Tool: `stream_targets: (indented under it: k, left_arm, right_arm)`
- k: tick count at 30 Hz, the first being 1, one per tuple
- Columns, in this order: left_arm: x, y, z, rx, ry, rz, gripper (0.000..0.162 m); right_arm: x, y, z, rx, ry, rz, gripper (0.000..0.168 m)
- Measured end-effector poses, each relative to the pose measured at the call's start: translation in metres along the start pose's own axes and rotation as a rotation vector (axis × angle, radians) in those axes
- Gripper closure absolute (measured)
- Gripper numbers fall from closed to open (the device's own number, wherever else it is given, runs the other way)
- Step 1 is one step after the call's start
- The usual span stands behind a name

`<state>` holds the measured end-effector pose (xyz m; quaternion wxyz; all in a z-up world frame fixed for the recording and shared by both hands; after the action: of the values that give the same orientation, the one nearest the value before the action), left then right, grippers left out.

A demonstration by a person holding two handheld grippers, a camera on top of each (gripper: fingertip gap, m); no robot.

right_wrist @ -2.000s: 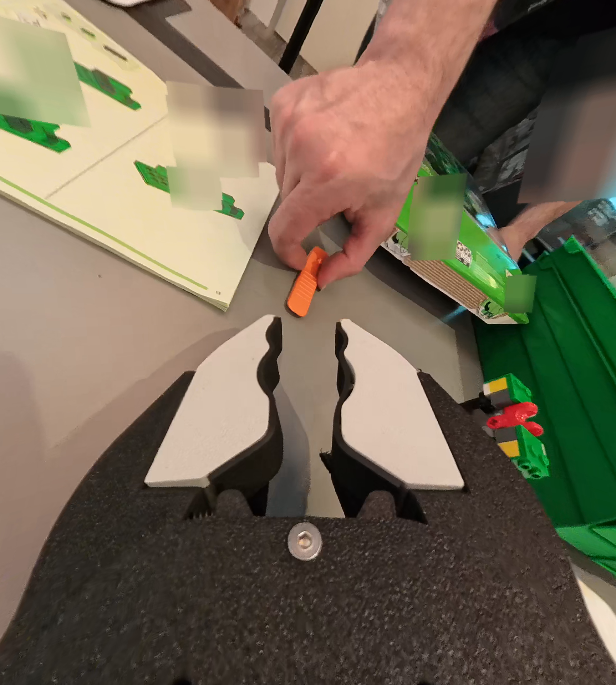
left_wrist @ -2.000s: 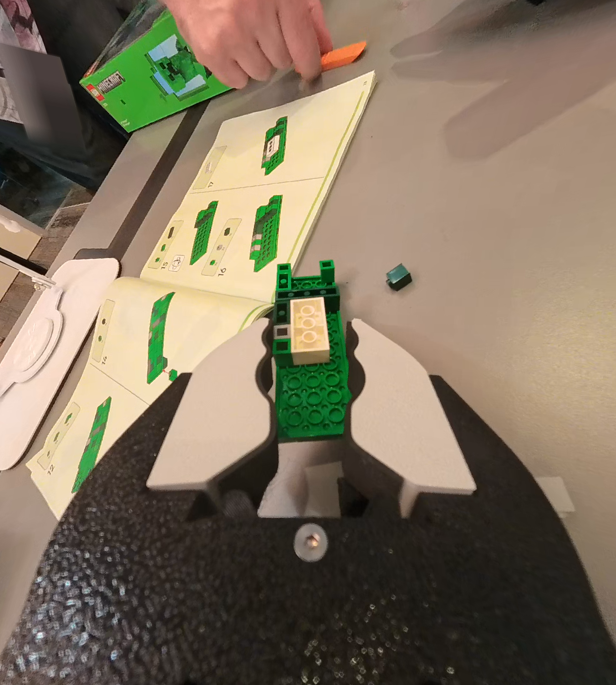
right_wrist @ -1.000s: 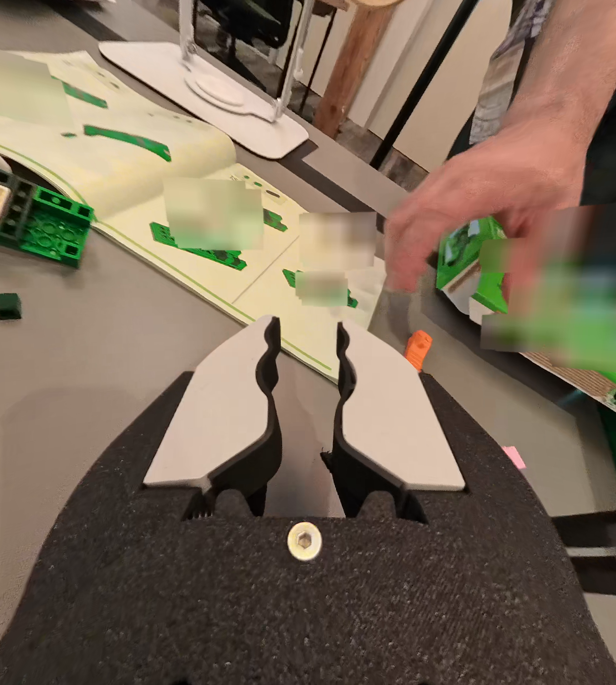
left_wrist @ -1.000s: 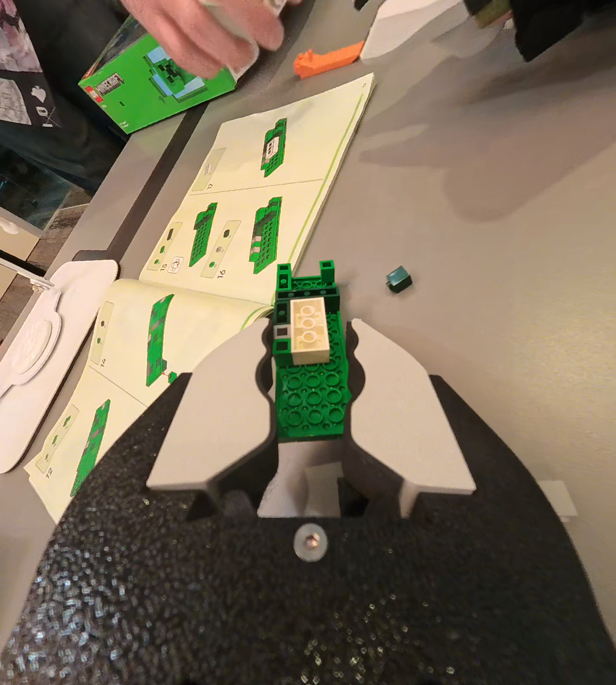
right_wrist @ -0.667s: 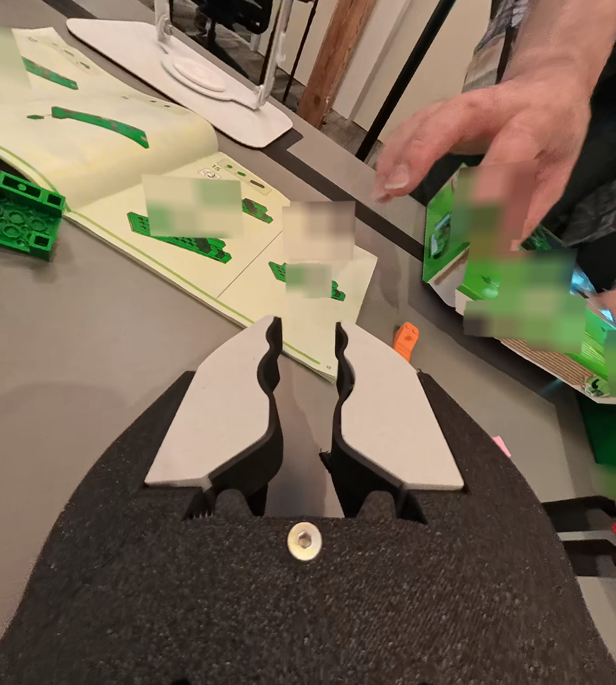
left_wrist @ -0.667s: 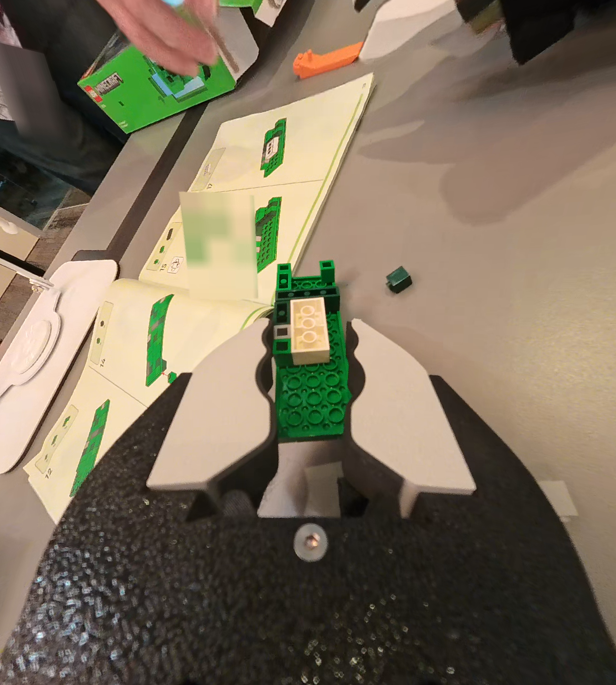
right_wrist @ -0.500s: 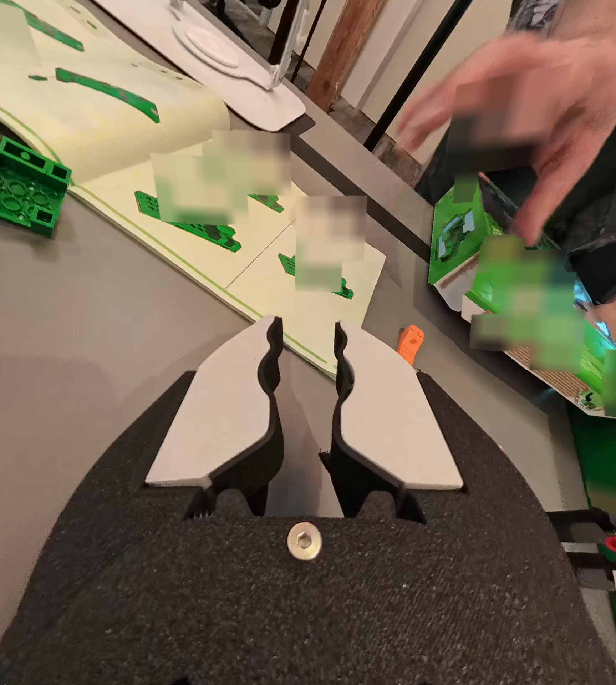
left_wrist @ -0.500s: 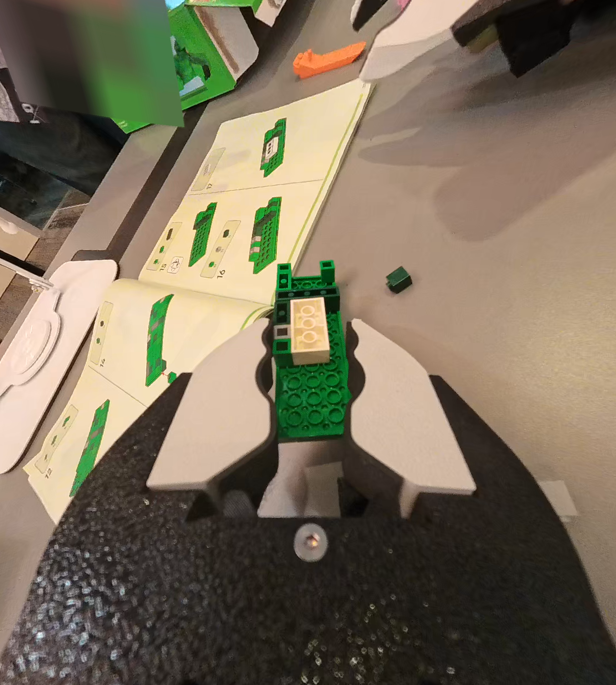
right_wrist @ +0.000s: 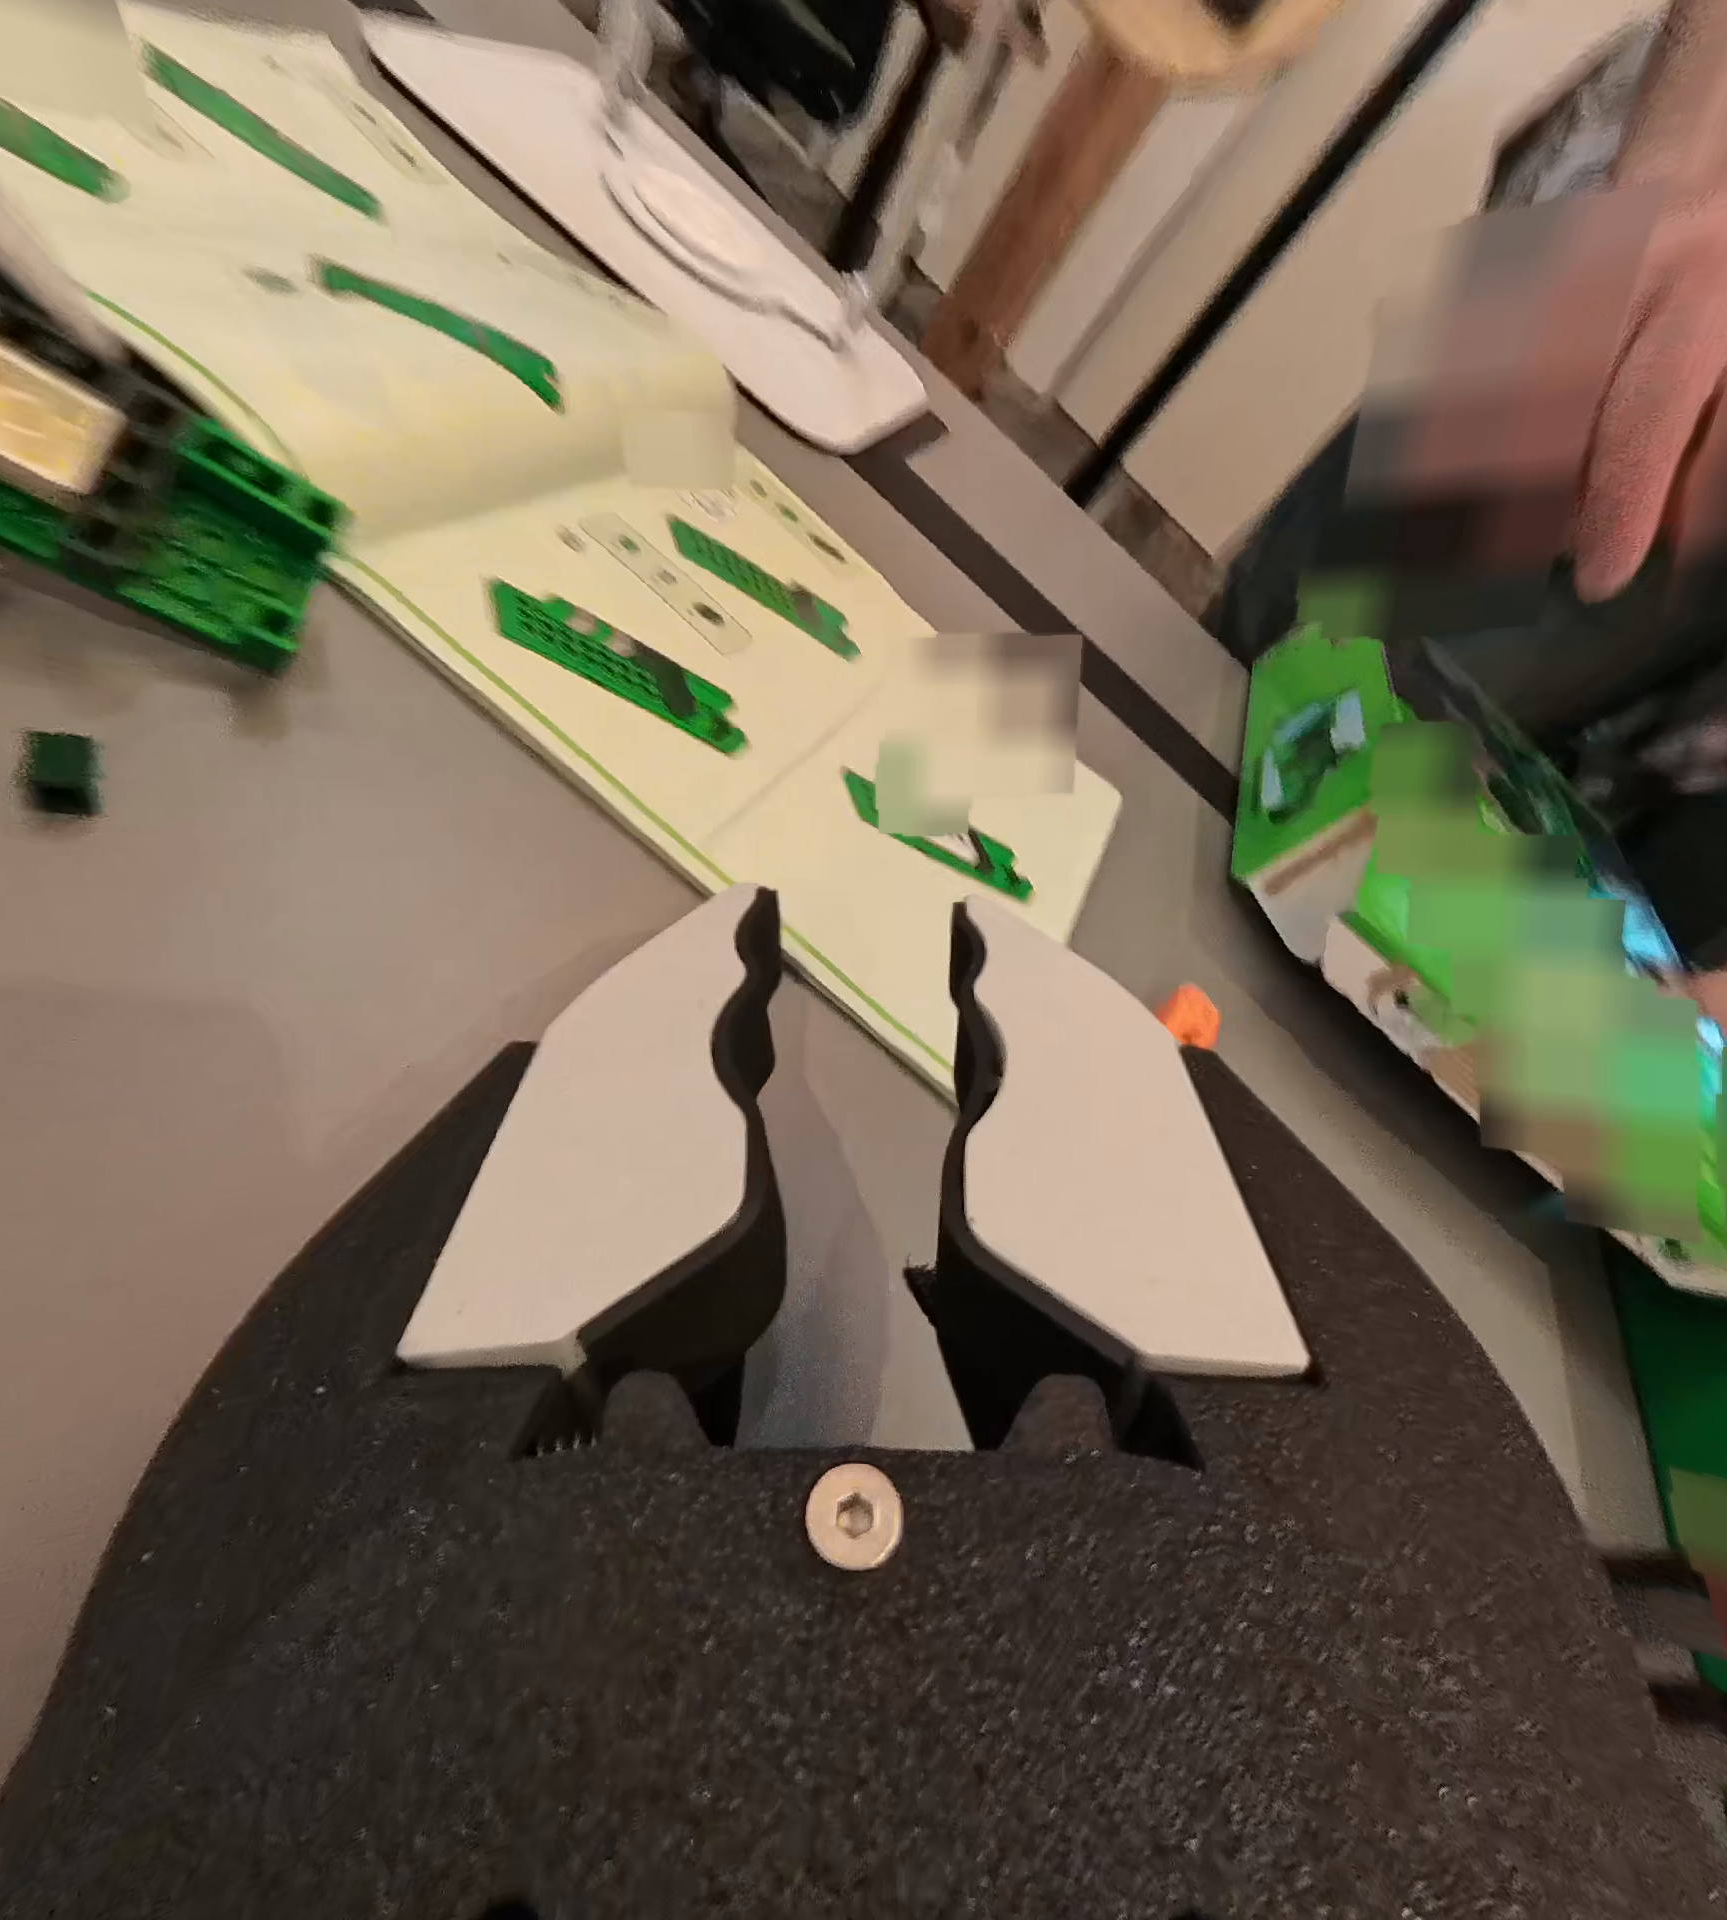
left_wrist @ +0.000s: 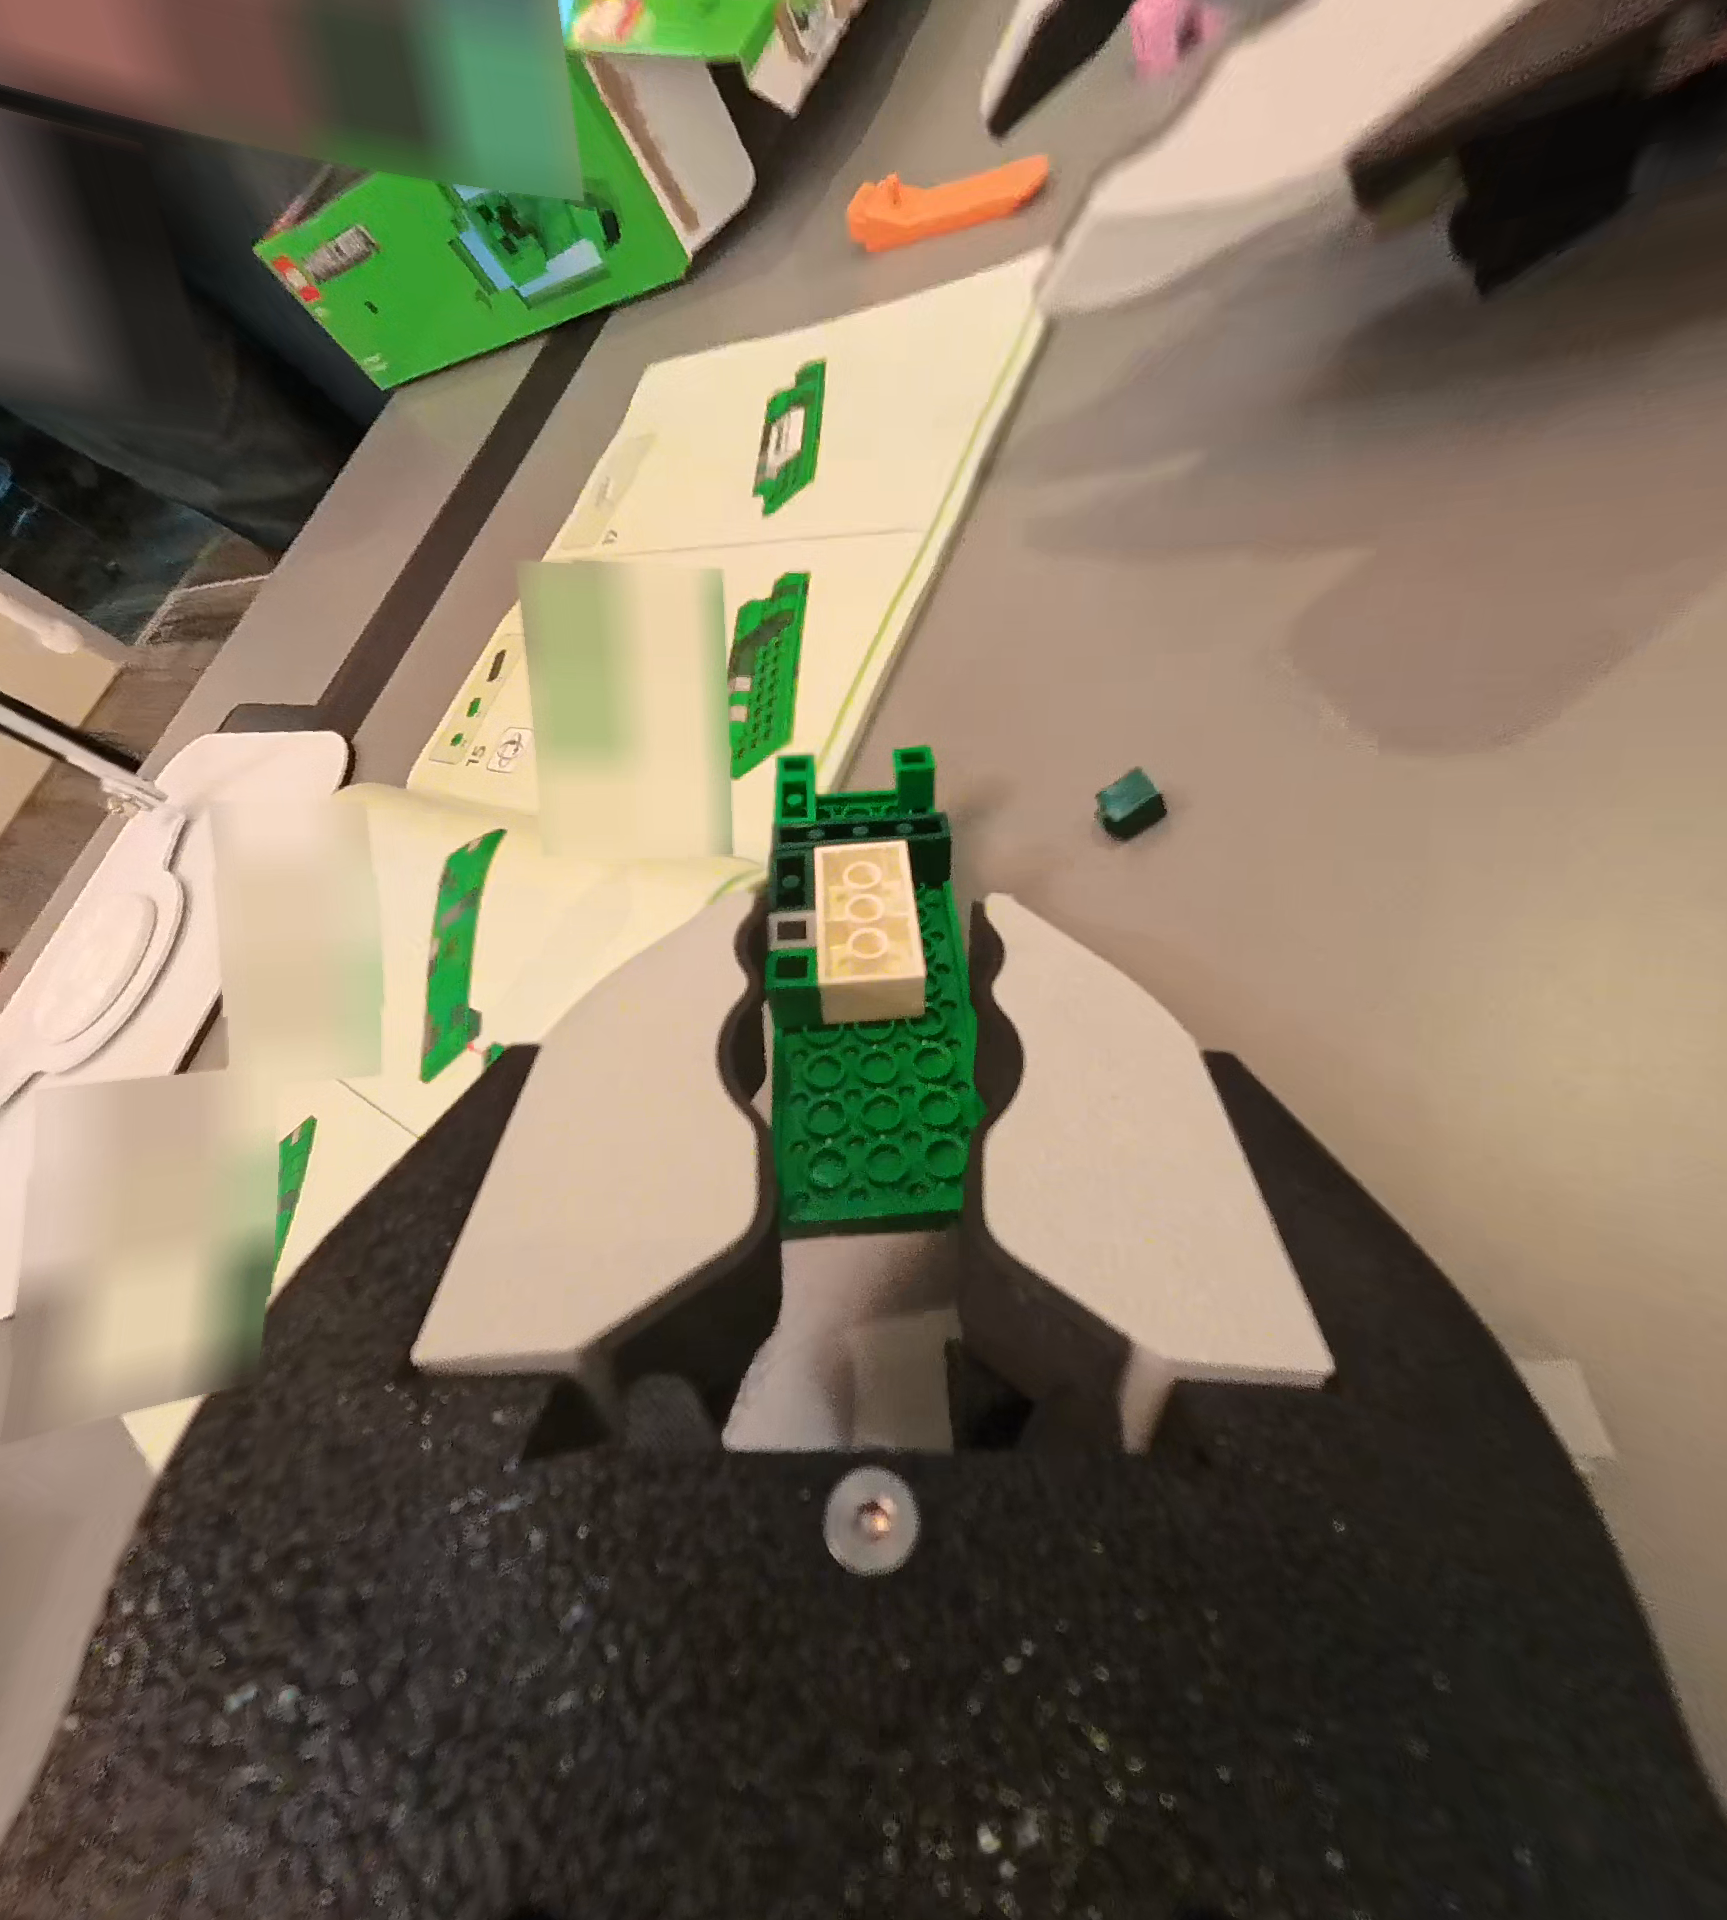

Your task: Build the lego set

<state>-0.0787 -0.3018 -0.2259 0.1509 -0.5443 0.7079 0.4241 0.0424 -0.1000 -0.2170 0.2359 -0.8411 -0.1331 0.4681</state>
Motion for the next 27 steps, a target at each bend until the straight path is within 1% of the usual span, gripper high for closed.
stream_targets:
  k: [3, 6, 10, 13, 15, 16, 17, 19, 22, 25, 27]
  left_arm:
    - [-0.002, 0.007, -0.008, 0.058, -0.11, -0.117, 0.126]
    - [0.0, 0.017, -0.015, 0.194, -0.221, -0.252, 0.126]
    - [0.005, 0.027, -0.02, 0.353, -0.316, -0.34, 0.127]
    - [0.007, 0.03, -0.02, 0.48, -0.363, -0.397, 0.127]
    - [0.008, 0.033, -0.021, 0.554, -0.393, -0.434, 0.129]
    - [0.009, 0.034, -0.021, 0.587, -0.407, -0.443, 0.135]
    - [0.009, 0.034, -0.021, 0.618, -0.423, -0.449, 0.135]
    - [0.01, 0.035, -0.021, 0.642, -0.437, -0.463, 0.135]
    - [0.01, 0.035, -0.021, 0.645, -0.432, -0.467, 0.135]
    - [0.008, 0.034, -0.019, 0.651, -0.405, -0.452, 0.136]
    - [0.008, 0.033, -0.019, 0.654, -0.4, -0.444, 0.136]
  right_arm:
    - [-0.014, 0.016, -0.011, -0.085, -0.19, -0.117, 0.131]
    - [-0.03, 0.038, -0.019, -0.048, -0.309, -0.304, 0.127]
    - [-0.043, 0.065, -0.022, 0.069, -0.334, -0.565, 0.122]
    - [-0.047, 0.083, -0.019, 0.192, -0.319, -0.745, 0.126]
    - [-0.048, 0.092, -0.017, 0.265, -0.322, -0.82, 0.132]
    - [-0.049, 0.095, -0.016, 0.29, -0.324, -0.844, 0.134]
    - [-0.05, 0.097, -0.016, 0.305, -0.327, -0.855, 0.136]
    - [-0.051, 0.1, -0.015, 0.324, -0.329, -0.86, 0.134]
    - [-0.051, 0.1, -0.014, 0.289, -0.323, -0.845, 0.135]
    - [-0.049, 0.098, -0.013, 0.274, -0.325, -0.835, 0.148]
    - [-0.048, 0.099, -0.013, 0.266, -0.322, -0.847, 0.15]
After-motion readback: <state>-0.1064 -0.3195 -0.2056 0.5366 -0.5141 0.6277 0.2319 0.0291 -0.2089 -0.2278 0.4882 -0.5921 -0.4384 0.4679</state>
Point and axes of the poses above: each gripper's, where its closed fingertips meet, z out along the fingers, x out of its underside, y = z × x across the jaws, the point moved 10 cm from there along -z, back along the fingers, and after that the axes turned 10 degrees about y, right-handed, at the moved point
